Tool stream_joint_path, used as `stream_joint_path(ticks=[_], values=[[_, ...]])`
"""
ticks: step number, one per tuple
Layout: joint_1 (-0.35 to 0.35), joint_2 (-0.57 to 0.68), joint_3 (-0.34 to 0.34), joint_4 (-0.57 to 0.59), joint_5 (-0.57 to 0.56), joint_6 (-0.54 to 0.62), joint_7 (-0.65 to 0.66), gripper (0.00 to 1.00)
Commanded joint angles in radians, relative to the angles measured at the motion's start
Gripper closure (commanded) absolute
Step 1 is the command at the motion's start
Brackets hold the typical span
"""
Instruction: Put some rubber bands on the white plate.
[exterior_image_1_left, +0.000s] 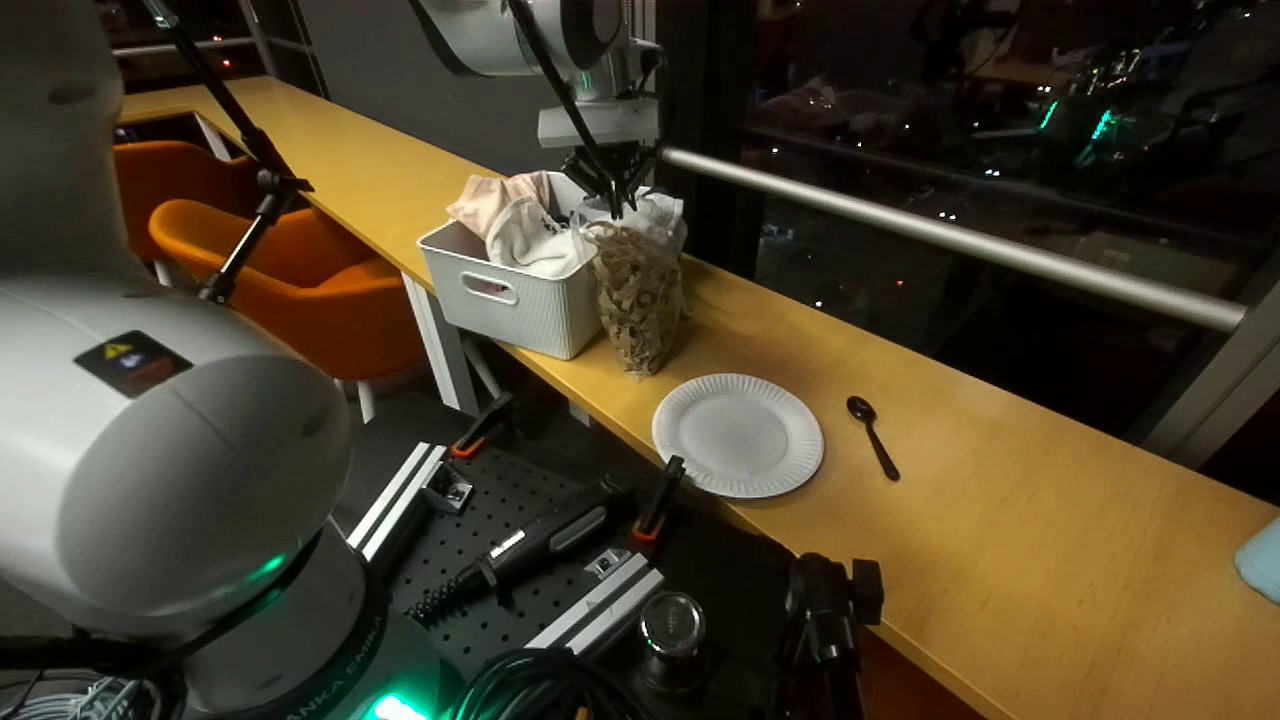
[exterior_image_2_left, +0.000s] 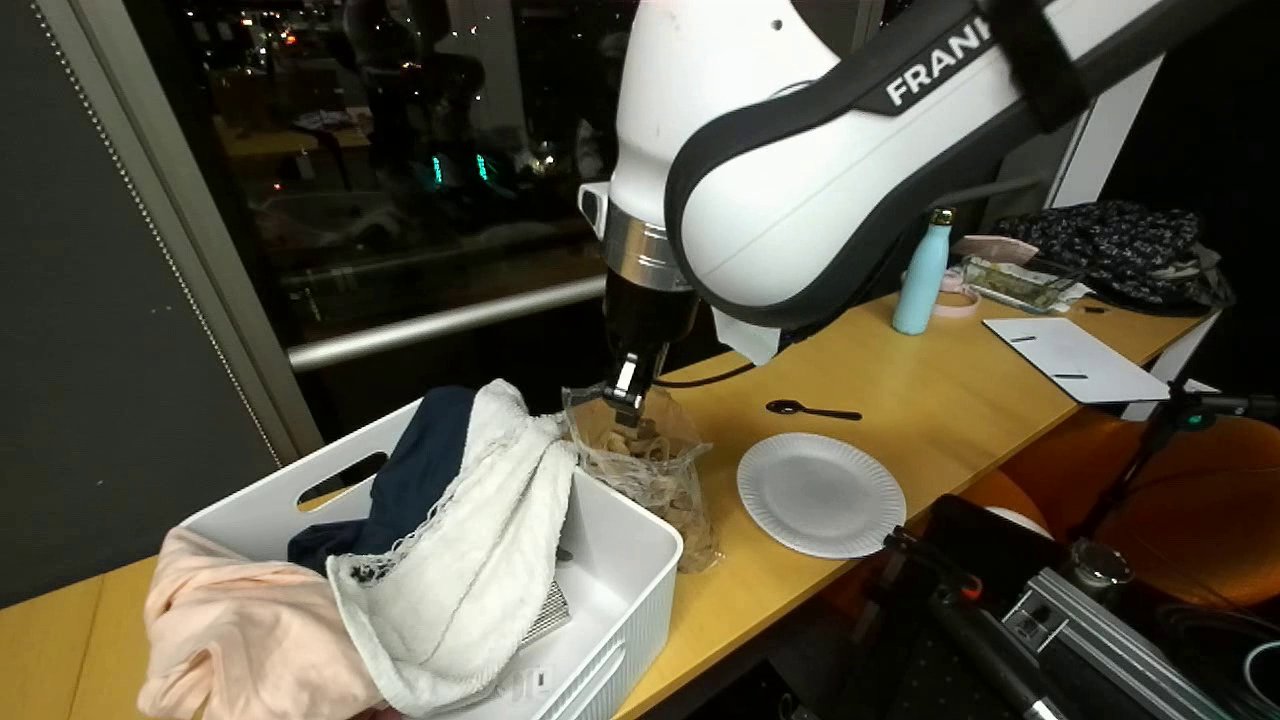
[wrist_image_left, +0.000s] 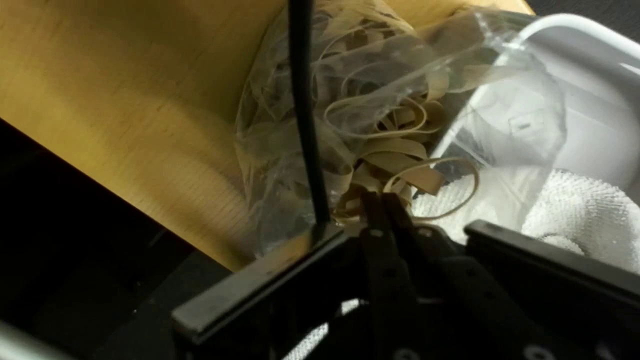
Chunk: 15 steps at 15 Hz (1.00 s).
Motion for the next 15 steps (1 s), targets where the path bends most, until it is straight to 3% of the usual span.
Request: stream_joint_path(ticks=[1,5,6,11,15], values=[[-0.012,0.057,-0.001,0.045,0.023,-0.018,-0.046,1.0],[-0.019,0.09,-0.008,0.052,-0.007,-0.049,-0.049,1.0],[-0.019,0.085,-0.009,0.044,-0.013,-0.059,-0.052,0.8],[-0.023,-0.002,-0.028,-0.02,-0.063,-0.141,-0.045,0.45],[-0.017,0.067,-0.028,0.037,-0.087,-0.114,-0.046,0.15]])
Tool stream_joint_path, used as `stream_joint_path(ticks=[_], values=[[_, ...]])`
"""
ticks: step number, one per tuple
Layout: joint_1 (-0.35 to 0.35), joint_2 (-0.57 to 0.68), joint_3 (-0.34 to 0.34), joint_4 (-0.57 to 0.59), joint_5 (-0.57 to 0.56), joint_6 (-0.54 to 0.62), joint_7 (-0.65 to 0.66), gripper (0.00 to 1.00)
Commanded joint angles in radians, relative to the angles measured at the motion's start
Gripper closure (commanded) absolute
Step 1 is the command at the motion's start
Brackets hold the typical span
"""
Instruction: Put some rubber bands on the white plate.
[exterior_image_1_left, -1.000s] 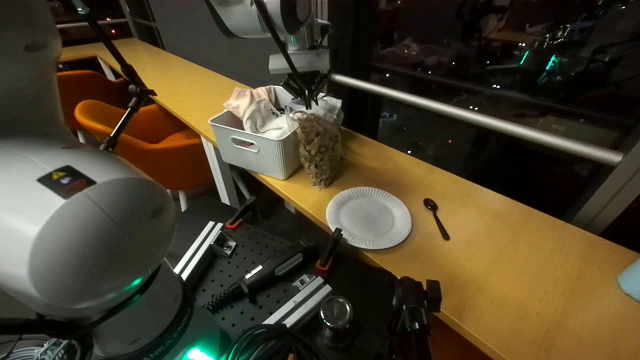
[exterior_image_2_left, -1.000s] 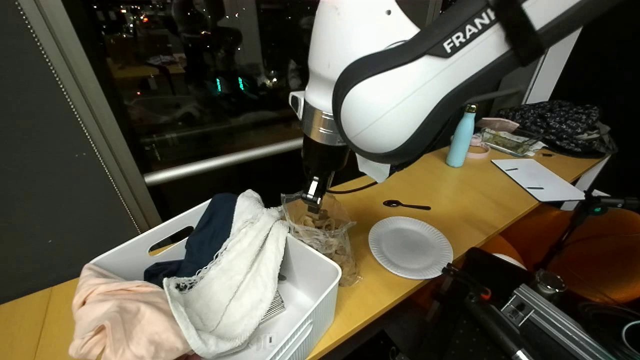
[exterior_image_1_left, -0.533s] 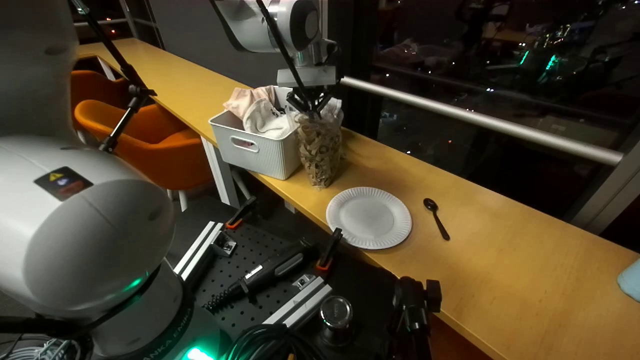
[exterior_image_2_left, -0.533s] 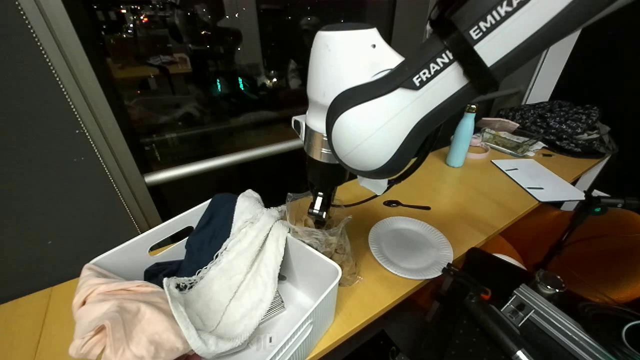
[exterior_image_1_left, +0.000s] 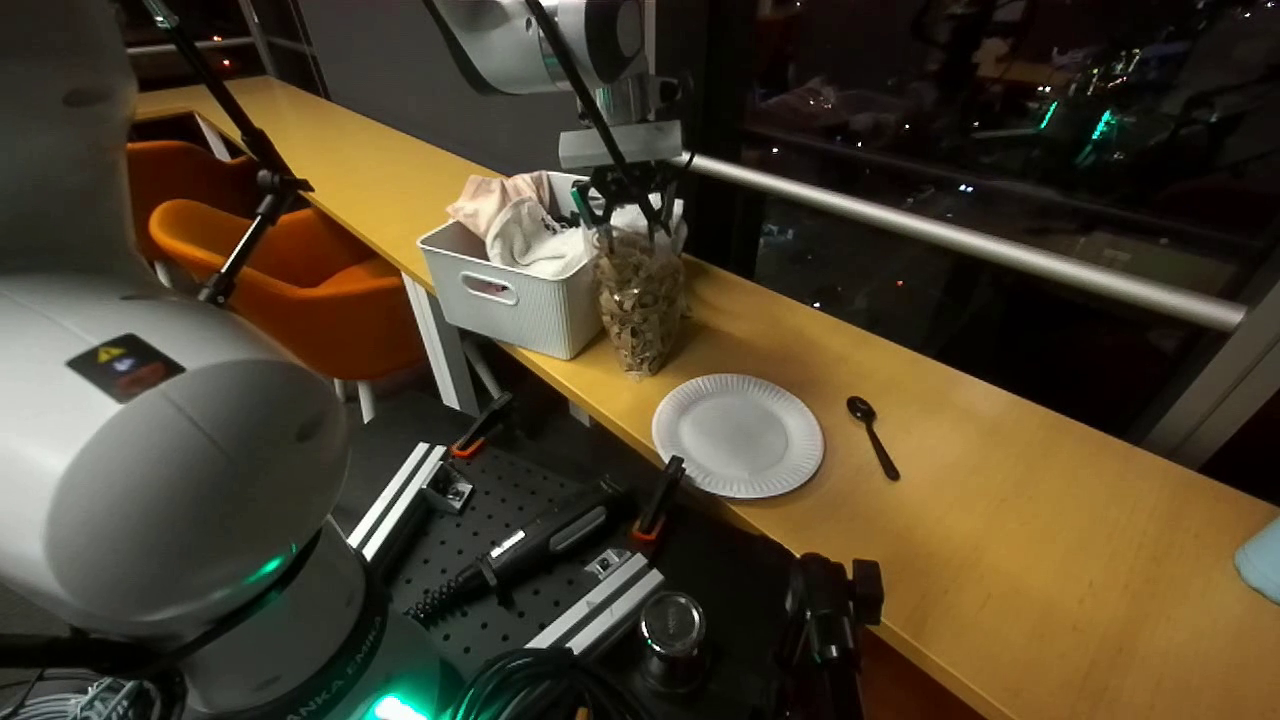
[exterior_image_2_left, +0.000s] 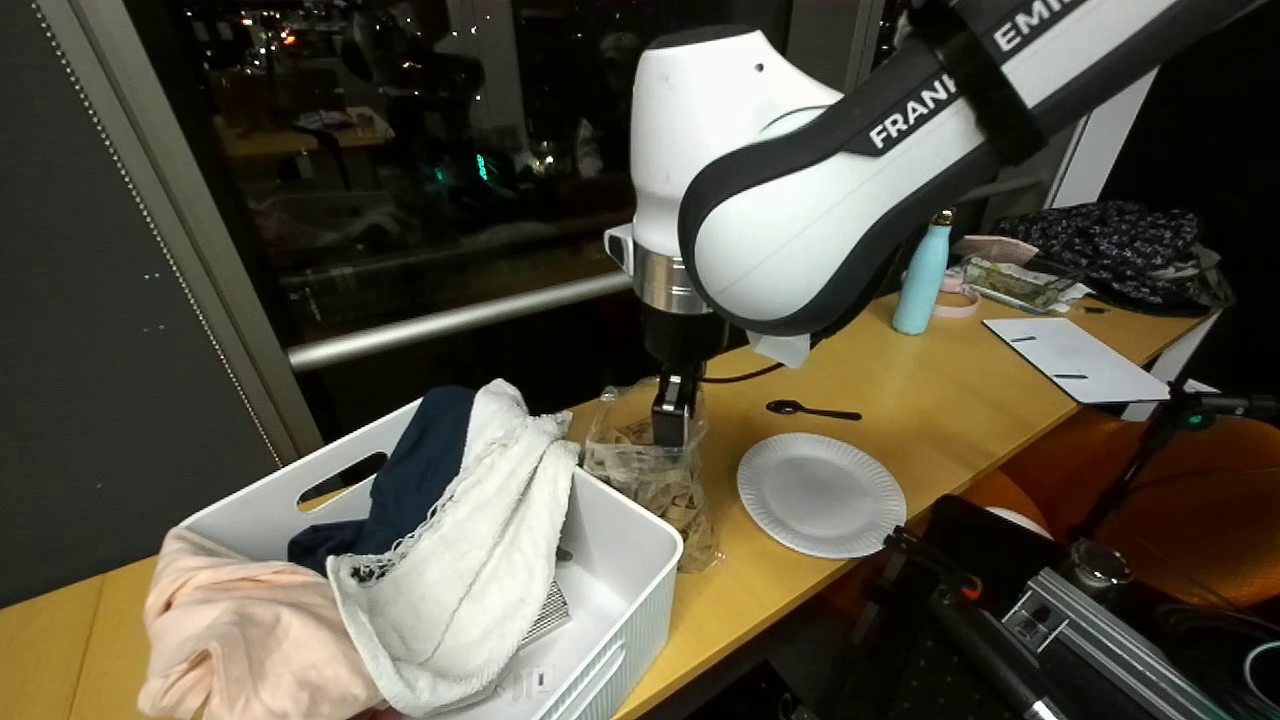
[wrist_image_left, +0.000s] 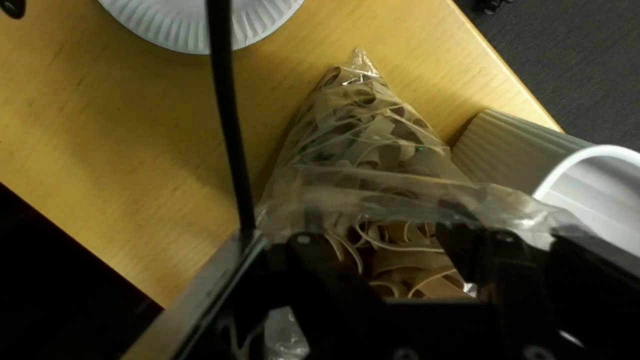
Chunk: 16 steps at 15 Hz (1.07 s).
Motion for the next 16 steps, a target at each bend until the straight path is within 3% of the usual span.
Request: stream_joint_path(ticks=[1,3,7,16], values=[[0.008,0.055,-0.001,0.043,-0.031,0.045,0.001,0.09],[0.017,0.082,0.001,0.06,-0.038,0.091,0.011,0.0],[0.032,0.133,0.009,0.084,-0.036,0.146,0.012,0.0],[-0.001,0.053,-0.017,-0.085,-0.02,0.225,0.01,0.0]])
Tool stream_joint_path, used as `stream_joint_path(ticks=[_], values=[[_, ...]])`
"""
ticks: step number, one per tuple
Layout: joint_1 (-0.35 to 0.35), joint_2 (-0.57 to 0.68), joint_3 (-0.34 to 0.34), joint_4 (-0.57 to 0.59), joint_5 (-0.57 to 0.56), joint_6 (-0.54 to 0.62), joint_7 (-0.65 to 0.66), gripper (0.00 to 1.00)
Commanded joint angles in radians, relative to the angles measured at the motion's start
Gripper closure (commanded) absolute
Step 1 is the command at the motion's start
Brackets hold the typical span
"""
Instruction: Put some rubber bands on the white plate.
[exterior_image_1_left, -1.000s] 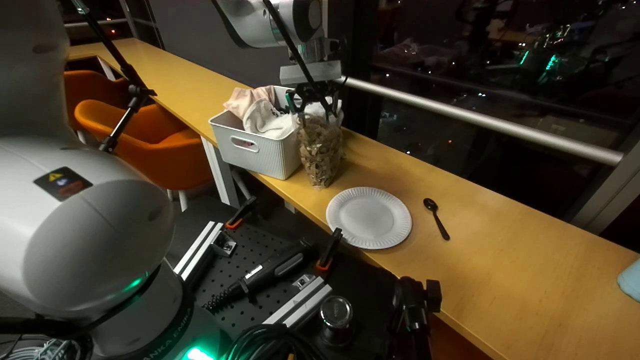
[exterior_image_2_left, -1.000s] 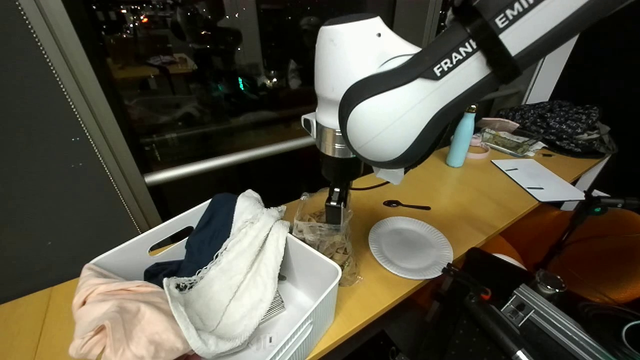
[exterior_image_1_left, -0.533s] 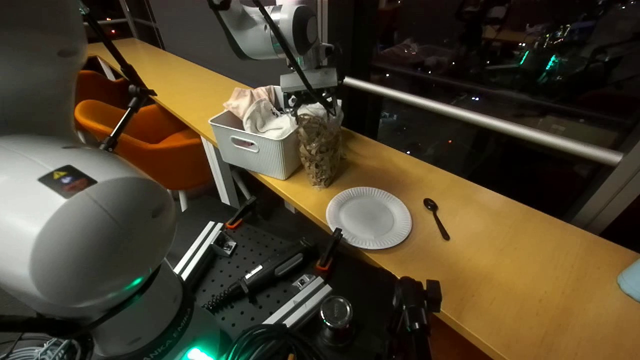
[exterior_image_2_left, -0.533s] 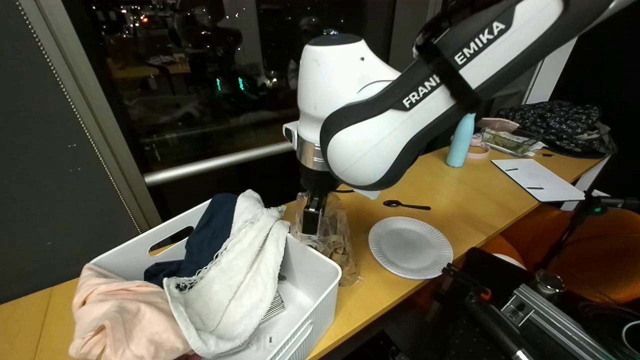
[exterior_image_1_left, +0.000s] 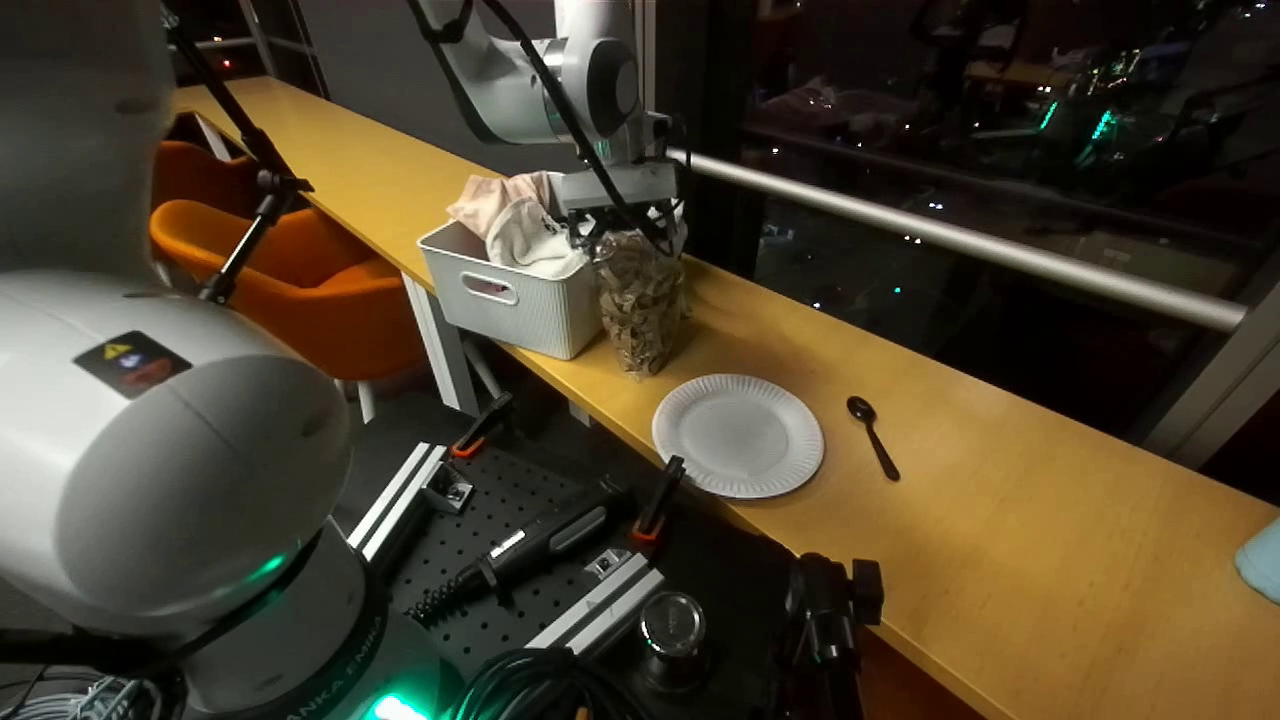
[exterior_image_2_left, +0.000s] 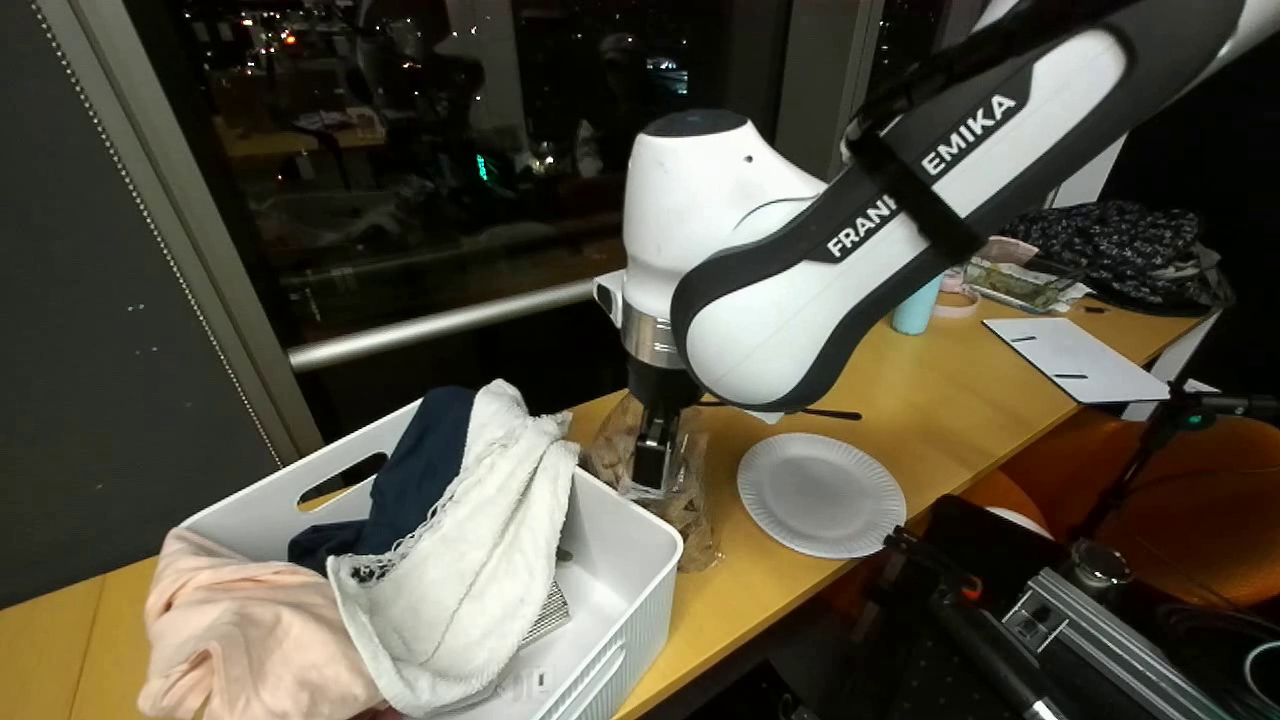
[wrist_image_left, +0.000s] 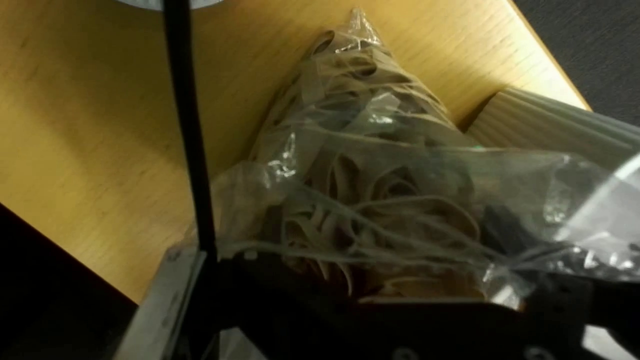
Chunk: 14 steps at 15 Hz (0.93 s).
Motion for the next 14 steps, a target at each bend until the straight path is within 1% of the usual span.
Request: stream_joint_path(ticks=[1,4,10,12,14], values=[[-0.021,-0.035,-0.013,-0.061,-0.015,0.053,0.007,0.0],[-0.011,0.001,-0.026,-0.024,-0.036,0.053,0.041,0.0],[0.03,0.055,-0.041,0.029,-0.122,0.11,0.153,0.0],[0.031,0.099,-0.032,0.055,-0.113,0.111,0.151,0.0],[0.032,0.116,-0.036,0.047,-0.107,0.128,0.155,0.0]])
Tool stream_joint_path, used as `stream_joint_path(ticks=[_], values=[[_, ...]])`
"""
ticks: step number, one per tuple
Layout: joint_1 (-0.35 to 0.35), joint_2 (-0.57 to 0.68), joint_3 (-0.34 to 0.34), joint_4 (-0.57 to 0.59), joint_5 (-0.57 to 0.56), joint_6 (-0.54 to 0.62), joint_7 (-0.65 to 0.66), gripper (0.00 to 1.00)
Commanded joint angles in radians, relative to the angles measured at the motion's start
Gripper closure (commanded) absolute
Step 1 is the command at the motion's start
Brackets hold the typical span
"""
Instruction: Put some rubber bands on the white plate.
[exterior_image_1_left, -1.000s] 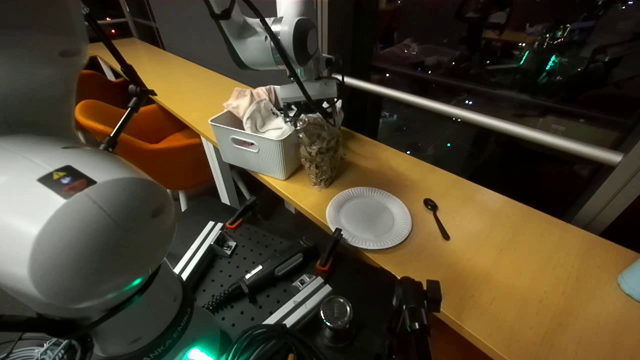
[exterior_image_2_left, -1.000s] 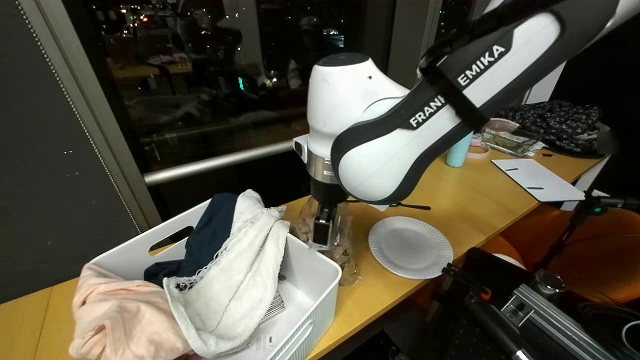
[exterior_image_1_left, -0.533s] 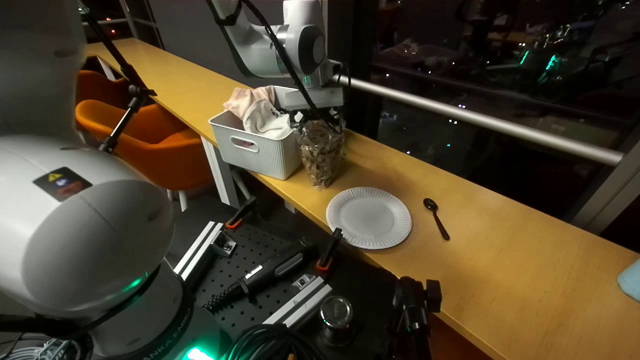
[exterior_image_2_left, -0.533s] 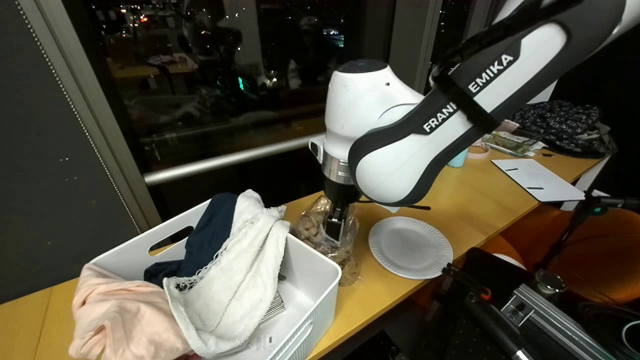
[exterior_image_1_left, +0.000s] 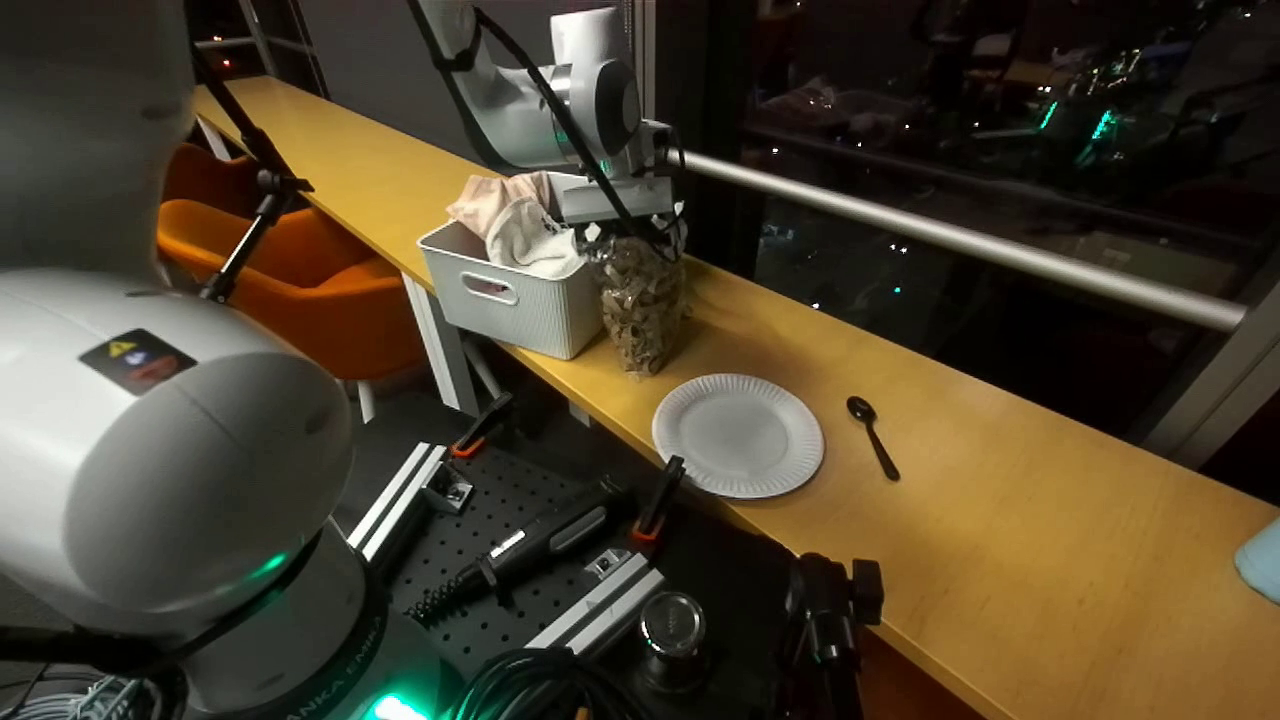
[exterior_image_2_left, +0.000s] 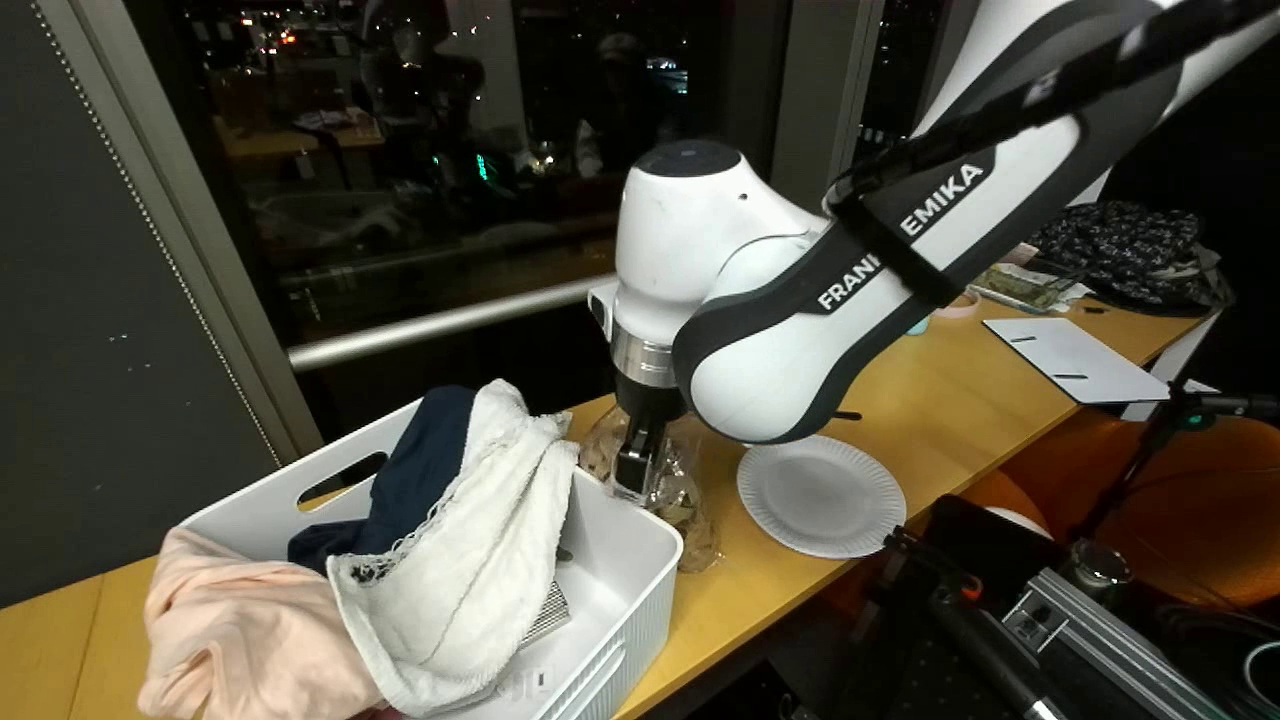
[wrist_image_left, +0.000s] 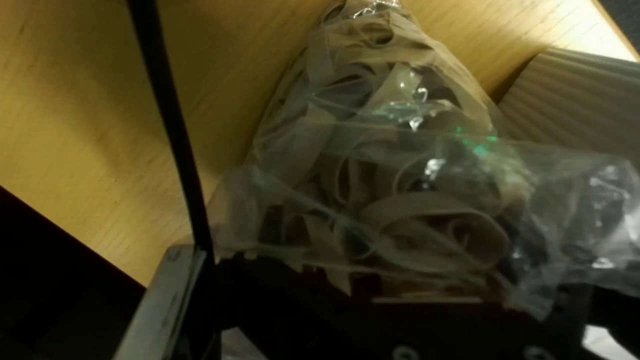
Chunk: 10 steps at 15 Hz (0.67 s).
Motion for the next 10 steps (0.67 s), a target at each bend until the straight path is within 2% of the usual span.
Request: stream_joint_path(ticks=[1,4,5,6,10], values=[[0.011,0.05,-0.023,0.012,-0.017,0.045,0.028,0.0],[0.013,0.06,-0.039,0.01,-0.021,0.066,0.044,0.0],[0.015,0.059,-0.042,0.008,-0.021,0.073,0.049,0.22],[0.015,0.053,-0.041,0.004,-0.016,0.071,0.05,0.26],[0.025,0.015,-0.046,-0.035,-0.02,0.066,0.076,0.58]])
